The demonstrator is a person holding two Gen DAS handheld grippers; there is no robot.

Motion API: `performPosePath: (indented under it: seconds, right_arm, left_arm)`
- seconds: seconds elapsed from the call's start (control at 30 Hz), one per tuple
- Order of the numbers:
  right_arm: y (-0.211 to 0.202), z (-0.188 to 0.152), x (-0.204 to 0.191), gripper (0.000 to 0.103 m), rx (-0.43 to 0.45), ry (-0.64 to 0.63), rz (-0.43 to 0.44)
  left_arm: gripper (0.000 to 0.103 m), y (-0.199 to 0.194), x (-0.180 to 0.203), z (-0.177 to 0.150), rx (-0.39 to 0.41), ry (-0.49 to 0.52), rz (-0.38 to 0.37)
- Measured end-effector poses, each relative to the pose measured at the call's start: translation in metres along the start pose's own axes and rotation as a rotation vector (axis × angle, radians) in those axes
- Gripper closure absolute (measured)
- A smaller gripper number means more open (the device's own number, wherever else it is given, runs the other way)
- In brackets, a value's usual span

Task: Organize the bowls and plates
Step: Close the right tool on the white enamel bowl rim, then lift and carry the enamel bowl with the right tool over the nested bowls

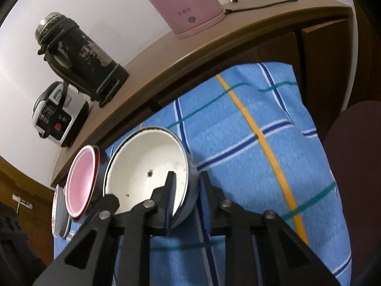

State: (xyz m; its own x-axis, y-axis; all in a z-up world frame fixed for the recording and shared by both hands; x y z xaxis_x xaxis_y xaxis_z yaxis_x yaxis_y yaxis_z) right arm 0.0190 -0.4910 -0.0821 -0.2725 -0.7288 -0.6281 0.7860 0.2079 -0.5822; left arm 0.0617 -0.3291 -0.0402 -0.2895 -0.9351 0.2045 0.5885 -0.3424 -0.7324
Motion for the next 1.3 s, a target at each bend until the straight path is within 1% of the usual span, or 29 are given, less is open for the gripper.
performPosePath:
  seconds: [0.1,0.17,0.27,0.37,0.53,0.67,0.7,0.73,0.83,0.93,1.03,1.1,1.23,1.3]
  right_arm:
    - [-0.006,-0.011,-0.006,0.083,-0.036,0.005,0.019]
    - [-0.011,-0.02,-0.009,0.083,-0.056,0.001,0.016]
    - [-0.017,-0.033,-0.01,0.083,-0.068,0.006,0.023]
    - [-0.023,-0.047,-0.01,0.083,-0.083,0.023,0.054]
    - [-0.032,-0.071,-0.017,0.083,-0.089,0.012,0.071]
    - [-0.037,-0.083,-0.024,0.083,-0.07,-0.025,0.057]
    - [-0.037,-0.085,-0.024,0.083,-0.066,-0.026,0.063]
    - [-0.037,-0.086,-0.024,0.081,-0.064,-0.024,0.071]
    - [-0.04,-0.088,-0.024,0.08,-0.046,-0.025,0.079]
    - [-0.043,-0.091,-0.027,0.08,-0.025,-0.043,0.064]
    - [-0.05,-0.094,-0.03,0.08,0.017,-0.064,0.048]
    - [-0.054,-0.096,-0.033,0.08,0.043,-0.085,0.03]
    - [-0.057,-0.102,-0.037,0.08,0.063,-0.101,0.023]
    - [-0.054,-0.105,-0.04,0.08,0.066,-0.113,0.01]
  left_arm:
    - [0.079,-0.002,-0.004,-0.004,-0.013,0.014,-0.001]
    - [0.079,-0.005,-0.005,-0.007,-0.017,0.031,-0.008]
    - [0.079,-0.012,-0.008,-0.013,-0.025,0.066,-0.017]
    - [0.079,-0.016,-0.014,-0.018,-0.04,0.095,-0.022]
    - [0.079,-0.025,-0.03,-0.026,-0.06,0.138,-0.034]
    - [0.079,-0.033,-0.037,-0.028,-0.058,0.163,-0.055]
    - [0.079,-0.035,-0.038,-0.028,-0.054,0.166,-0.057]
    - [0.079,-0.037,-0.039,-0.028,-0.048,0.169,-0.061]
    - [0.079,-0.038,-0.039,-0.027,-0.052,0.172,-0.075]
    - [0.079,-0.039,-0.04,-0.027,-0.064,0.172,-0.092]
    - [0.079,-0.043,-0.04,-0.03,-0.05,0.2,-0.091]
    - [0.079,-0.045,-0.038,-0.032,-0.043,0.219,-0.103]
    - [0.079,-0.039,-0.034,-0.036,-0.073,0.24,-0.115]
    - [0.079,-0.037,-0.032,-0.037,-0.078,0.25,-0.107]
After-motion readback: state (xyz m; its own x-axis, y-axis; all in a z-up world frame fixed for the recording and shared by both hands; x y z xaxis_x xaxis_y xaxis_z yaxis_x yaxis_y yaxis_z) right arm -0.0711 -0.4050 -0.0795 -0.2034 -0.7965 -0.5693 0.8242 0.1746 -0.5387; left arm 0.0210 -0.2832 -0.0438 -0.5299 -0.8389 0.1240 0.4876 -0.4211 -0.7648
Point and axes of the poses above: each gripper's, at about its wrist camera, not at the fingertips, and y roughly the way its jaws point, x to its right, z to its top, the point moved 3 cm from there along y, roughly the way its jaws point, and after that the axes turned 9 degrees about z, right-handed, at the moved point
